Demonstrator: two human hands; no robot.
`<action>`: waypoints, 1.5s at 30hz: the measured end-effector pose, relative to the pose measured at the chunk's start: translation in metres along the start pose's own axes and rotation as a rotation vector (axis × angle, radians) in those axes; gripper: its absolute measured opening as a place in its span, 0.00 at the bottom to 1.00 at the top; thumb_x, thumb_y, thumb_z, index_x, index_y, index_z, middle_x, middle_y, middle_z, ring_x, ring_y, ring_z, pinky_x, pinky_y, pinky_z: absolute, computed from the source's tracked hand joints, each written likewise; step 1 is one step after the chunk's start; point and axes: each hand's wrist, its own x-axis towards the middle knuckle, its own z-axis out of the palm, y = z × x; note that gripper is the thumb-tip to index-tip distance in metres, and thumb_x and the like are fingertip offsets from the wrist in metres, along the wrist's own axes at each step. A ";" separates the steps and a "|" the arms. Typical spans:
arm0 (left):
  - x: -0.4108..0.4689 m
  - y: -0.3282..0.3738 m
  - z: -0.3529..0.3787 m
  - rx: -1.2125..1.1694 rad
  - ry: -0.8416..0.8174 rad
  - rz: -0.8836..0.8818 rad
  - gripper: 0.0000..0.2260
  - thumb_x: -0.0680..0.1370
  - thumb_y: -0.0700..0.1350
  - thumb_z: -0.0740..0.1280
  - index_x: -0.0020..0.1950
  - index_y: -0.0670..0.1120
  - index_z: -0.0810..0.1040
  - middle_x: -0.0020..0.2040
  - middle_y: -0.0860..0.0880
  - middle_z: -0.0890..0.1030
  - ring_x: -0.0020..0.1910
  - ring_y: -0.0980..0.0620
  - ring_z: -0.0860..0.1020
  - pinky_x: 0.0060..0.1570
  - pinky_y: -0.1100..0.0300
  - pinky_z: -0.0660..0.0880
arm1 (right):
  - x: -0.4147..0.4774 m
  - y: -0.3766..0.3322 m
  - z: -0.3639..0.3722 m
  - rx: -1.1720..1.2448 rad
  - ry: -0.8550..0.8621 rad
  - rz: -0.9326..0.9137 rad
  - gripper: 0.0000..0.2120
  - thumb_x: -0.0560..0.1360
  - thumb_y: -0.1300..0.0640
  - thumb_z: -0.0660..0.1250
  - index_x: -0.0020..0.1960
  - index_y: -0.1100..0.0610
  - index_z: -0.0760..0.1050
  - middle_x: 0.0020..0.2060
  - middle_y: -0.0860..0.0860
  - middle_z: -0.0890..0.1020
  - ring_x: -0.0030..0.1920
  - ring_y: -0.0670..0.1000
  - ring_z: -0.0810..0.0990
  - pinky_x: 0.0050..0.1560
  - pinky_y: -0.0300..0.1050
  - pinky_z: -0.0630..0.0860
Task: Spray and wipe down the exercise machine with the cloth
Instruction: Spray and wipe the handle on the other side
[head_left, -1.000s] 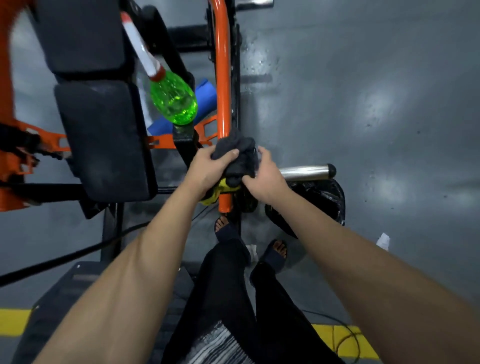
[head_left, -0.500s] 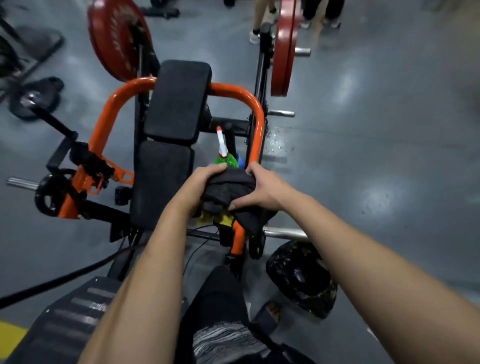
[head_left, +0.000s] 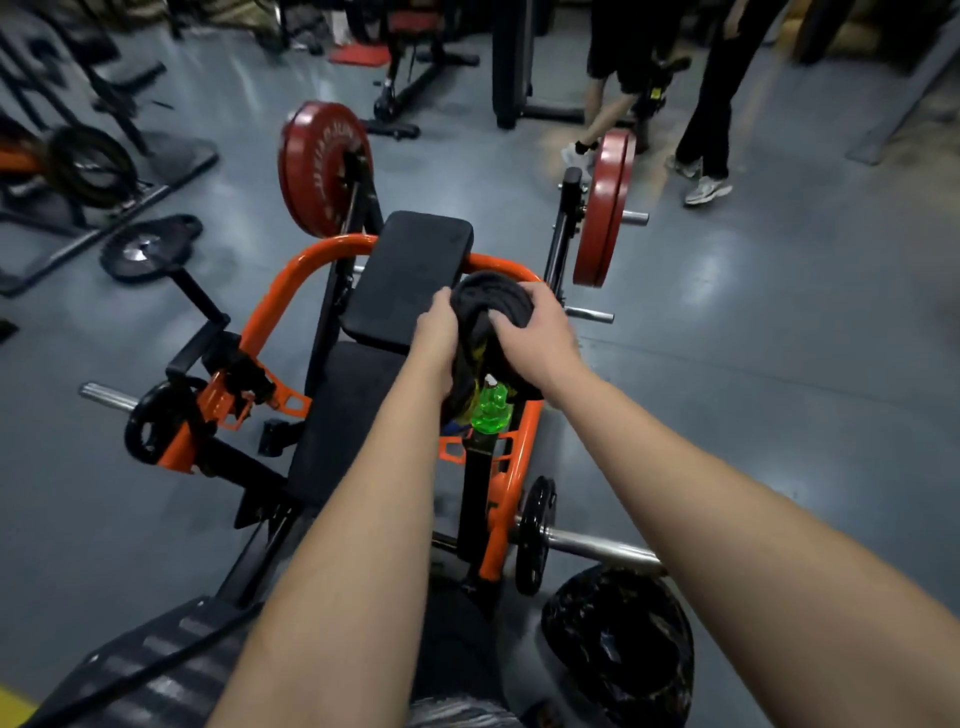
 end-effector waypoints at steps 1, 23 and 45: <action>-0.004 0.002 -0.007 0.087 -0.044 -0.024 0.35 0.73 0.67 0.62 0.72 0.46 0.76 0.63 0.41 0.83 0.58 0.41 0.83 0.62 0.45 0.79 | -0.001 -0.003 0.001 0.076 0.034 -0.008 0.13 0.75 0.51 0.73 0.56 0.46 0.73 0.50 0.43 0.82 0.53 0.47 0.82 0.60 0.49 0.78; 0.079 0.021 -0.091 -0.060 -0.261 -0.213 0.12 0.76 0.45 0.61 0.46 0.39 0.80 0.44 0.40 0.81 0.41 0.43 0.81 0.46 0.56 0.78 | 0.080 0.069 0.079 -0.538 -0.168 0.395 0.47 0.73 0.34 0.71 0.81 0.52 0.54 0.78 0.58 0.61 0.76 0.64 0.61 0.74 0.59 0.62; 0.187 0.005 -0.088 0.207 -0.330 -0.237 0.27 0.67 0.27 0.52 0.57 0.39 0.82 0.45 0.40 0.84 0.43 0.43 0.82 0.40 0.59 0.80 | 0.117 0.097 0.113 -0.647 -0.159 0.566 0.20 0.83 0.45 0.63 0.60 0.62 0.78 0.60 0.62 0.81 0.61 0.65 0.79 0.56 0.51 0.75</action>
